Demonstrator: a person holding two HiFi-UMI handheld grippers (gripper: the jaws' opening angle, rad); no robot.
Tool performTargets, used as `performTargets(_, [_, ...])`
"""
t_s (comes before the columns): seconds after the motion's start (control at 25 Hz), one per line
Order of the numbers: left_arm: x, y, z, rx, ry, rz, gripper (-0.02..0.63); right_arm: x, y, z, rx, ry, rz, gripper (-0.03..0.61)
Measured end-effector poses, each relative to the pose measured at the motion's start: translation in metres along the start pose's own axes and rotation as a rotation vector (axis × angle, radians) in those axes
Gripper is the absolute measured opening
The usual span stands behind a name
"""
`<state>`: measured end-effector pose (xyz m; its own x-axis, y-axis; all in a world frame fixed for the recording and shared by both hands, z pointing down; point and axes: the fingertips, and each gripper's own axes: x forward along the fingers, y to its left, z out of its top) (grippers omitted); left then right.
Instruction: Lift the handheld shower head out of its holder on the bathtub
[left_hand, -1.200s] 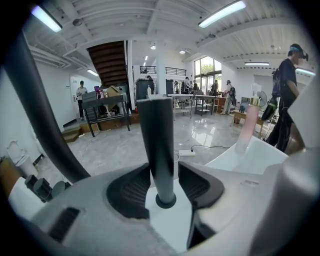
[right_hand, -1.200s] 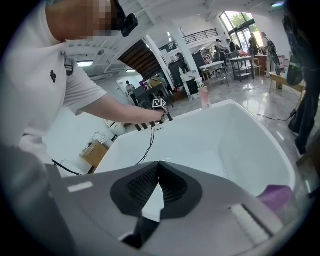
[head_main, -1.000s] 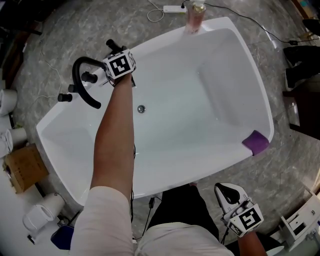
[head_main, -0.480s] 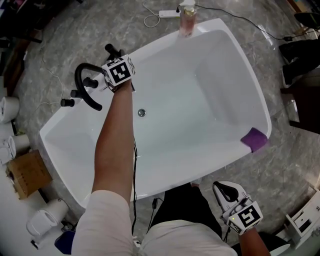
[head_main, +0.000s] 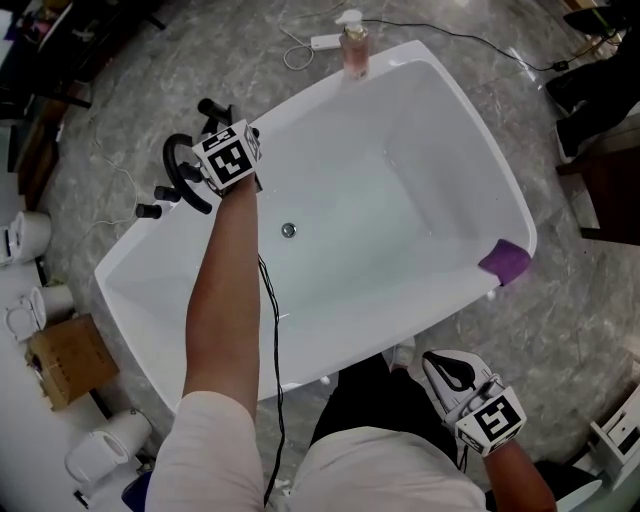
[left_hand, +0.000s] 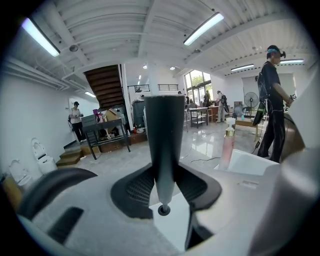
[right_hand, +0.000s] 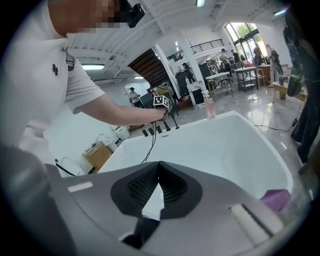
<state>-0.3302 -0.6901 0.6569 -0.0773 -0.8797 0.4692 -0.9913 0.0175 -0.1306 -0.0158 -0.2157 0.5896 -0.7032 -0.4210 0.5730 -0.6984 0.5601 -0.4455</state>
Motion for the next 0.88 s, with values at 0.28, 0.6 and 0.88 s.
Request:
performTargets(0.28, [-0.076, -0.002, 0.045, 0.027, -0.069, -0.031, 0.140, -0.031, 0.025, -0.003, -0.048, -0.040, 0.037, 0.014])
performTargets(0.6, [-0.159, -0.005, 0.090, 0.059, -0.131, -0.064, 0.140, -0.072, 0.043, -0.007, -0.087, -0.091, 0.035, 0.014])
performTargets(0.88, [-0.240, -0.020, 0.130, 0.104, -0.204, -0.118, 0.140, -0.105, 0.061, -0.020, -0.127, -0.119, 0.036, 0.014])
